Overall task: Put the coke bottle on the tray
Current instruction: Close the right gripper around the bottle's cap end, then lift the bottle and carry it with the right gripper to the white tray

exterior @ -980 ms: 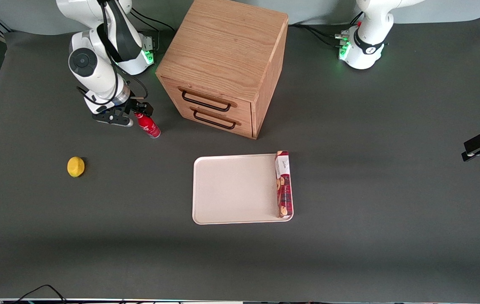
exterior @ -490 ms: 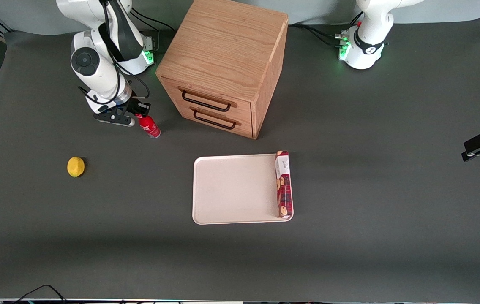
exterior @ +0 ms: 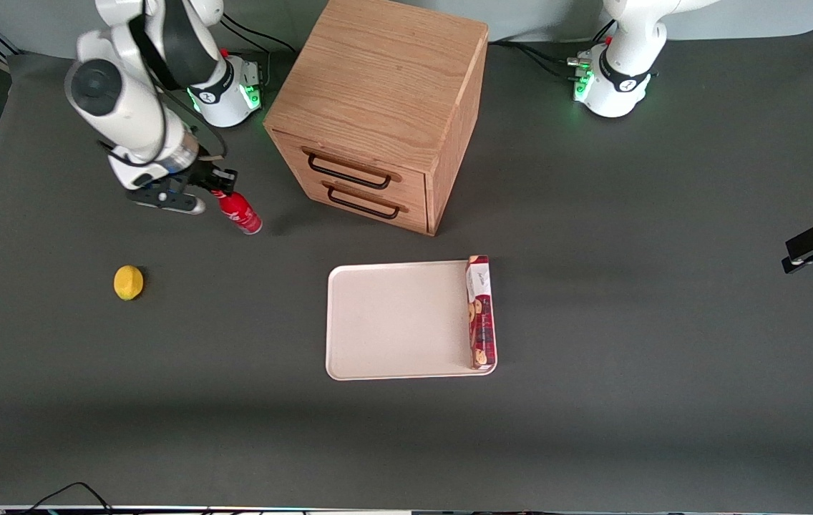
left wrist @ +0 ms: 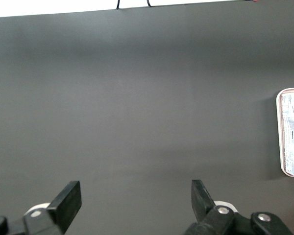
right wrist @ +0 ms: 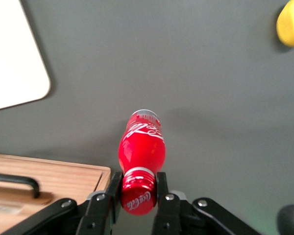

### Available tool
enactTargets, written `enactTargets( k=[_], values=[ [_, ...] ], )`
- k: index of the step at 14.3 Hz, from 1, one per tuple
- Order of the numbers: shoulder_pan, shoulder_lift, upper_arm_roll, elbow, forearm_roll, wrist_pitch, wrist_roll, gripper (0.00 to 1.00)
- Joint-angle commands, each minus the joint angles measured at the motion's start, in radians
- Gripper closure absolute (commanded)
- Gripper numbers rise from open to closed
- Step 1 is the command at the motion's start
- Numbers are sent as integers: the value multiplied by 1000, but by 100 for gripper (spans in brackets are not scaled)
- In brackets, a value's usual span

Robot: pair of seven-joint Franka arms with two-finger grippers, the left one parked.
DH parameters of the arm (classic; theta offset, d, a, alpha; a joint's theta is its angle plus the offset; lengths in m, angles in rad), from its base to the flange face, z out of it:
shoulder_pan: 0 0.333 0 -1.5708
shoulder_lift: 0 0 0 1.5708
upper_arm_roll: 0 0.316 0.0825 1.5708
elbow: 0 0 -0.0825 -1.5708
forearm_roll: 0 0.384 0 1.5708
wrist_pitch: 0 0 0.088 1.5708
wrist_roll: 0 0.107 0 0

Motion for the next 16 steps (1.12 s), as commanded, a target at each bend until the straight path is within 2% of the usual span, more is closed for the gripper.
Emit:
enactTargets(
  k=[1, 5, 8, 10, 12, 14, 16],
  values=[
    [-5, 86, -50, 273, -24, -200, -61, 100],
    [8, 326, -30, 760, -32, -463, -52, 100],
    [57, 521, 34, 1034, -105, -551, 42, 100],
    [92, 645, 83, 1137, -110, -542, 177, 100],
    [153, 751, 96, 1192, -113, -478, 315, 100],
    [205, 816, 97, 1191, -171, -366, 421, 100],
    [258, 890, 96, 1189, -193, -289, 519, 100]
  ],
)
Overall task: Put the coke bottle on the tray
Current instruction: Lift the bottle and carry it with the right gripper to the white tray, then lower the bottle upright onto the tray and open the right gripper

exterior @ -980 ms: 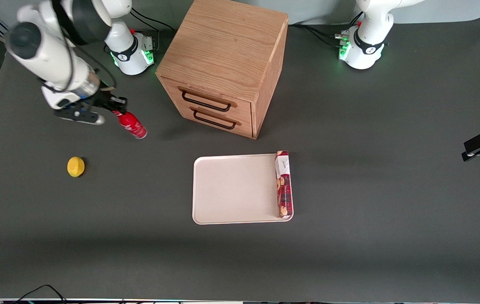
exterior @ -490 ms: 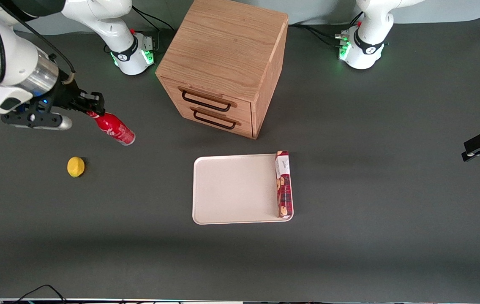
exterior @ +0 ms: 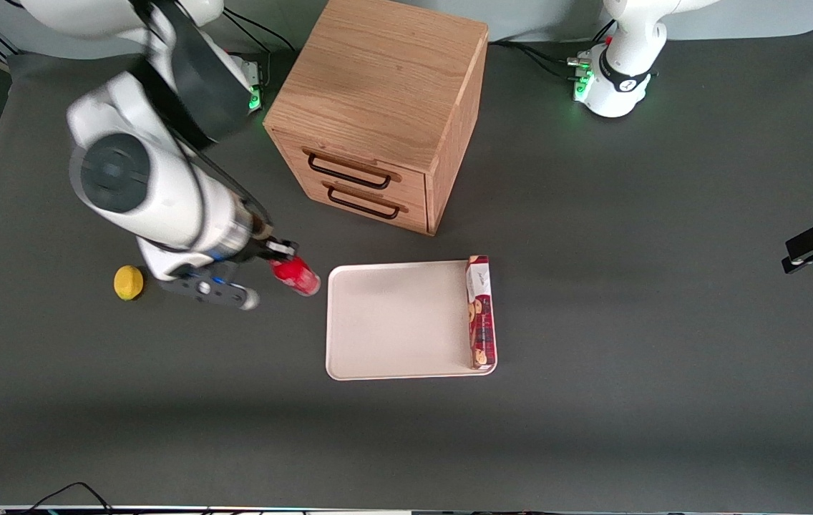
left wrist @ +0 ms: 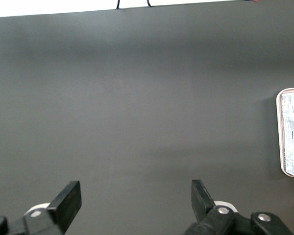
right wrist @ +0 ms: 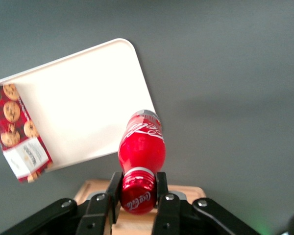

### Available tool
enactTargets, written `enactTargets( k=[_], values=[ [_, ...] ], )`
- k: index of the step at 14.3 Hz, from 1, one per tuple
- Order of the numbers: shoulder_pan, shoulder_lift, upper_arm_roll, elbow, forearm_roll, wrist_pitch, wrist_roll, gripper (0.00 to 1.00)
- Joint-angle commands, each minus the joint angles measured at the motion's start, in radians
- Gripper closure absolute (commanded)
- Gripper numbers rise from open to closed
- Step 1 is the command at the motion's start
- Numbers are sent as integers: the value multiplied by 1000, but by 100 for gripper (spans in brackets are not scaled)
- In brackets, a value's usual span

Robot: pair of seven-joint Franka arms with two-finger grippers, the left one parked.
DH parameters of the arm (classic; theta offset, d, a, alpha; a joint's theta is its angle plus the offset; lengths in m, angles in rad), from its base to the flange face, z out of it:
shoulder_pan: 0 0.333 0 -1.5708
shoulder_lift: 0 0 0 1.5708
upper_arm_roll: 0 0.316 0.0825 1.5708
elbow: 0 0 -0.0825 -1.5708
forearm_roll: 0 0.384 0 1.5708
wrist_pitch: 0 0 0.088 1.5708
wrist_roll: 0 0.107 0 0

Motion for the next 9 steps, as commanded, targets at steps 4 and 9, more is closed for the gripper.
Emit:
enactTargets(
  k=[4, 9],
  values=[
    [86, 199, 10, 74, -133, 137, 215, 100],
    [73, 216, 12, -3, -132, 180, 208, 100]
  ],
)
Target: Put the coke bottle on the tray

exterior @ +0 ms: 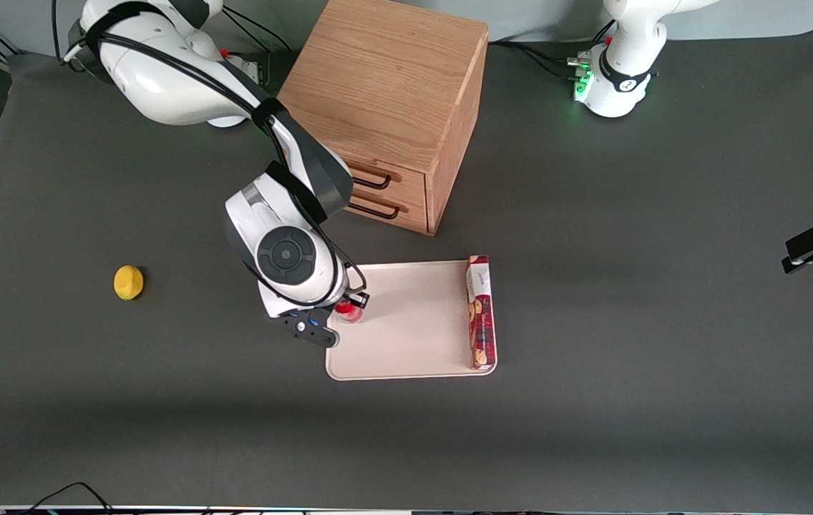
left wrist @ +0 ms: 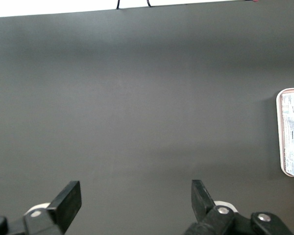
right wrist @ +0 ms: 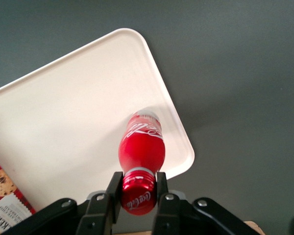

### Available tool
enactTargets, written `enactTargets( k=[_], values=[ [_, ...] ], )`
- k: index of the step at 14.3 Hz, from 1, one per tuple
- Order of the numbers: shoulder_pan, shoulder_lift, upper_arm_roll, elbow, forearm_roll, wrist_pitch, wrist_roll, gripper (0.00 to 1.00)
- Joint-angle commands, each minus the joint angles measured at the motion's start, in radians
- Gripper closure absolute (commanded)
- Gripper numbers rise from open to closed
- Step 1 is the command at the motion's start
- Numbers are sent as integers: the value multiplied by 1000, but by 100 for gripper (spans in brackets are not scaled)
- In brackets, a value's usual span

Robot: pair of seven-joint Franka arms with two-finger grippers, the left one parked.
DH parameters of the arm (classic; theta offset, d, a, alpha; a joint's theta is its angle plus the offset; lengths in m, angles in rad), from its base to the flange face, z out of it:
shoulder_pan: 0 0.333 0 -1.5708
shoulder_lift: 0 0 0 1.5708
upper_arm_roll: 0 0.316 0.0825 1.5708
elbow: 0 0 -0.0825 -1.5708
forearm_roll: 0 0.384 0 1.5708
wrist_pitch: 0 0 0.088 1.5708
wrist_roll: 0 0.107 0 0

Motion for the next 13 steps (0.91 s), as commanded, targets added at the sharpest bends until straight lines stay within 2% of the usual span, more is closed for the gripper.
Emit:
enactTargets(
  k=[1, 2, 3, 8, 11, 13],
  values=[
    [-6, -12, 11, -14, -23, 28, 21, 97],
    [-9, -13, 11, -30, -23, 42, 21, 66],
    [-10, -16, 11, -33, -25, 42, 23, 1],
    [-54, -137, 9, -28, -17, -13, -46, 0],
    [-120, -319, 6, -28, -14, -168, -214, 0],
    [-172, -424, -2, -39, -1, -325, -346, 0]
  ],
)
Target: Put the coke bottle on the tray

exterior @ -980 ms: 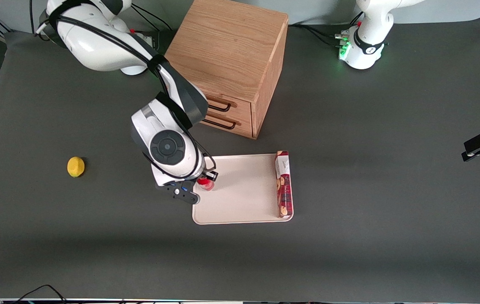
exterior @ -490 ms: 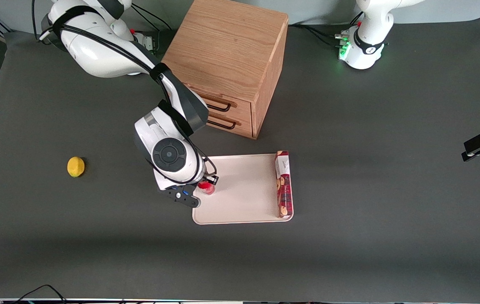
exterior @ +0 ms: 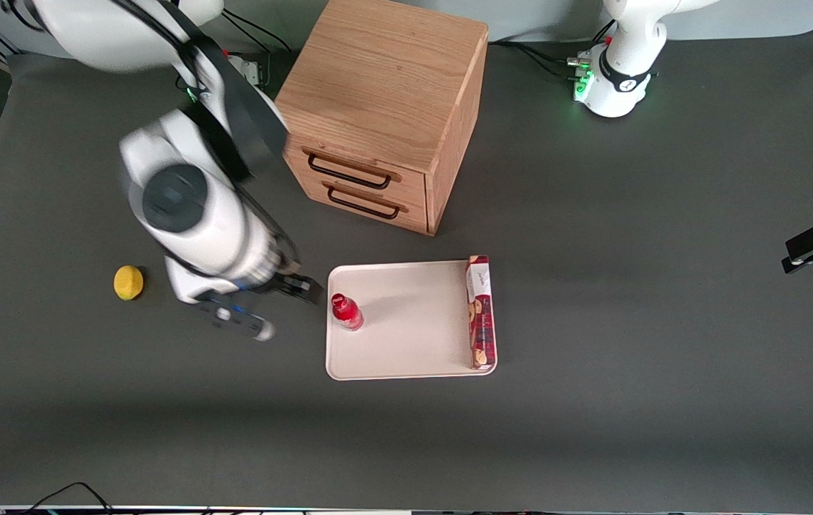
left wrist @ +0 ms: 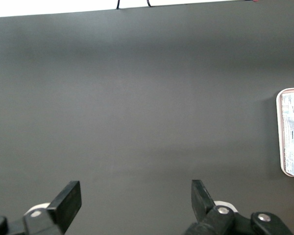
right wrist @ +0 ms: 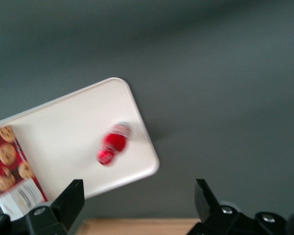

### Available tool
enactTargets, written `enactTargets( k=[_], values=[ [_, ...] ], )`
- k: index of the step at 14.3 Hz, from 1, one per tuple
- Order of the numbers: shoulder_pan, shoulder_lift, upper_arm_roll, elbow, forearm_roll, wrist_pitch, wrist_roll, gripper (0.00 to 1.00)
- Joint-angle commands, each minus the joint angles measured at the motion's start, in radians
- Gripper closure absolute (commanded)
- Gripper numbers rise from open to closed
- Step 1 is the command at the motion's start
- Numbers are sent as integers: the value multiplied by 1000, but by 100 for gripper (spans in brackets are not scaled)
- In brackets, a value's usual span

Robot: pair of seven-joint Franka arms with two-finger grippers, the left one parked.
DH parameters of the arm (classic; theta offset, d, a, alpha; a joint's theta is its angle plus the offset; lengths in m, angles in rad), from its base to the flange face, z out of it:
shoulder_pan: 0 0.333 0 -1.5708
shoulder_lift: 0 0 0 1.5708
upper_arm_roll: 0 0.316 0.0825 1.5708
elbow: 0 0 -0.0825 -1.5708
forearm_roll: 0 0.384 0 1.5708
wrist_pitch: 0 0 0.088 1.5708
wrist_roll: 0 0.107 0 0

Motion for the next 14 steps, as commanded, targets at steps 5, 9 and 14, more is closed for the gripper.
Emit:
enactTargets(
  k=[5, 9, 14],
  values=[
    [-131, -472, -213, -369, 126, -173, -447, 0],
    [-124, -748, -305, -811, 134, 77, -496, 0],
    [-122, -659, -351, -676, 201, 55, -478, 0]
  ],
)
